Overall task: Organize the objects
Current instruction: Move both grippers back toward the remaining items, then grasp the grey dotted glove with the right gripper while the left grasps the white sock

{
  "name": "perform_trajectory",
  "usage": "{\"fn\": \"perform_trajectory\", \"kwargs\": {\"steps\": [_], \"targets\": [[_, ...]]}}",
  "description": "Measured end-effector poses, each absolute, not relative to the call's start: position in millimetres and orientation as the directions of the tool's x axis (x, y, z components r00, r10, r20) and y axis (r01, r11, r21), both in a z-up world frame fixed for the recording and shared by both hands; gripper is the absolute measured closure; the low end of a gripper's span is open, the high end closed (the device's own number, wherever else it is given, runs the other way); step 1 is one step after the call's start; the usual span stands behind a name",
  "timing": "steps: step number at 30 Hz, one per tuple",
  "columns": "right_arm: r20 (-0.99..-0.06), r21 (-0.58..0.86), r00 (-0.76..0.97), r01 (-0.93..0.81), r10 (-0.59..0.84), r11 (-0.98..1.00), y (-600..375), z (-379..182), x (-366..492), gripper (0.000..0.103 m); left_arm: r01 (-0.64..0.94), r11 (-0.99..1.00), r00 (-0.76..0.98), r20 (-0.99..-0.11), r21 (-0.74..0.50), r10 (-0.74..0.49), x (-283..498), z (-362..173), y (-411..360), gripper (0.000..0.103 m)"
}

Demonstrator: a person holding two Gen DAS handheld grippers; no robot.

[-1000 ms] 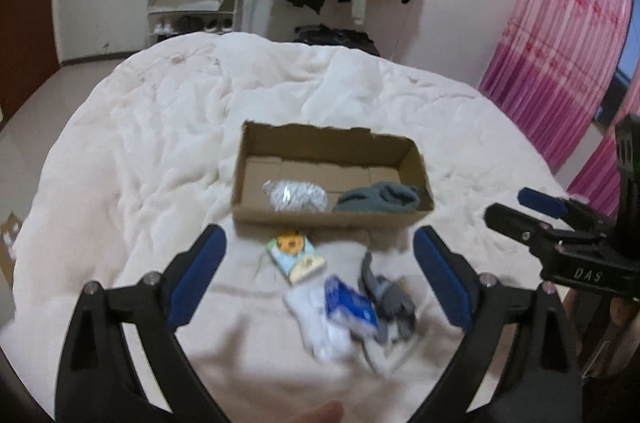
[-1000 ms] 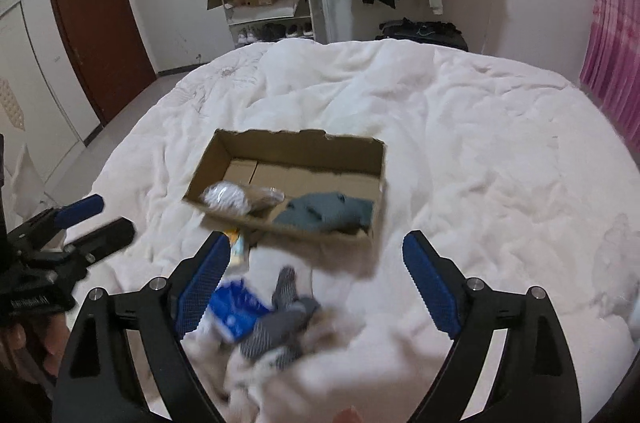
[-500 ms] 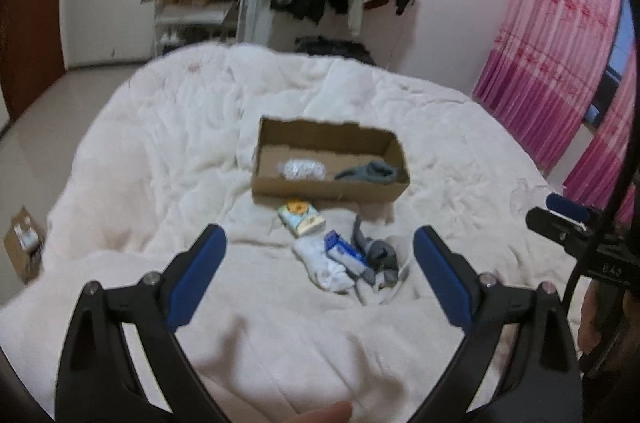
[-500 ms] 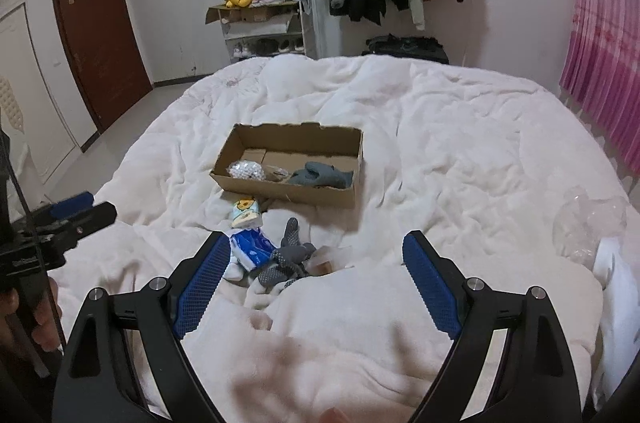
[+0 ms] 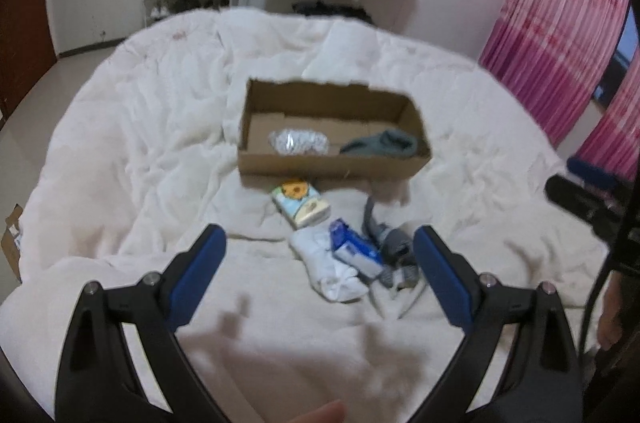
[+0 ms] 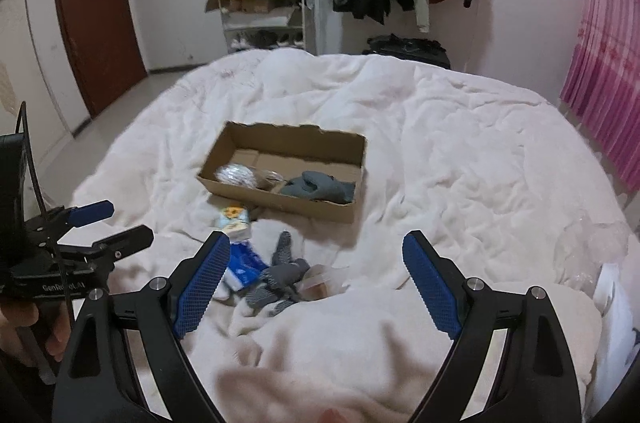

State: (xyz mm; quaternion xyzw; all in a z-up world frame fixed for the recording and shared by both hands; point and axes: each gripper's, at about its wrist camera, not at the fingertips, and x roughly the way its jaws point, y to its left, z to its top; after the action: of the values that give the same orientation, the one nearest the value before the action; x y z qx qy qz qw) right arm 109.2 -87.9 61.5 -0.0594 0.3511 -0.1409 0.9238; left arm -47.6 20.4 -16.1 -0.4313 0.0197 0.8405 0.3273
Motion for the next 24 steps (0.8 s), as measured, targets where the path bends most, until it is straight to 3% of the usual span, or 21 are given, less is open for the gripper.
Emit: {"fn": "perform_trajectory", "kwargs": {"steps": [7,12,22,24], "targets": [[-0.692,-0.246,0.658,0.175,-0.299,0.953,-88,14,150,0.016,-0.53,-0.808,-0.306,-0.83,-0.258,0.466,-74,-77,38,0.008],[-0.775,-0.229,0.574,0.139,-0.267,0.963,-96,-32,175,0.046,-0.528,-0.81,-0.238,-0.872,-0.254,0.428,-80,-107,41,0.008],[-0.887,-0.161,0.417,0.121,-0.197,0.98,-113,-93,205,0.047,-0.626,-0.746,-0.18,-0.888,-0.229,0.423,-78,-128,63,0.008],[-0.902,-0.134,0.395,0.132,-0.176,0.982,-120,-99,208,0.047,-0.648,-0.734,-0.199,-0.886,-0.203,0.42,-78,-126,70,0.016]]}}
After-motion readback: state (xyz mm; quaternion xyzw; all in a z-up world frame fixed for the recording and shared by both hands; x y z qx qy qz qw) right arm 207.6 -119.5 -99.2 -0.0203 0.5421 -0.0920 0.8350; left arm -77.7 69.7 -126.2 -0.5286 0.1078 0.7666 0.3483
